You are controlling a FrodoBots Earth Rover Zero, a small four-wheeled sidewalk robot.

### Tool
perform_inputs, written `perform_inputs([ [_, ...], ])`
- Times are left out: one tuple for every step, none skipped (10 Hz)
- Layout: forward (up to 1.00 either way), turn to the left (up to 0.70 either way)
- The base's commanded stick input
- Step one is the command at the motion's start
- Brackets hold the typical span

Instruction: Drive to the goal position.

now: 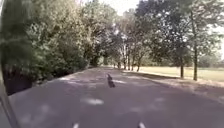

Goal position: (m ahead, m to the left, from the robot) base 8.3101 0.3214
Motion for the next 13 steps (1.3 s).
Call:
perform_inputs([
  [0.7, 0.0],
  [0.7, 0.0],
  [0.7, 0.0],
  [0.7, 0.0],
  [0.7, 0.0],
  [0.7, 0.0],
  [0.7, 0.0],
  [0.7, 0.0],
  [0.7, 0.0],
  [0.7, 0.0],
  [0.7, 0.0],
  [0.7, 0.0],
  [0.7, 0.0],
])
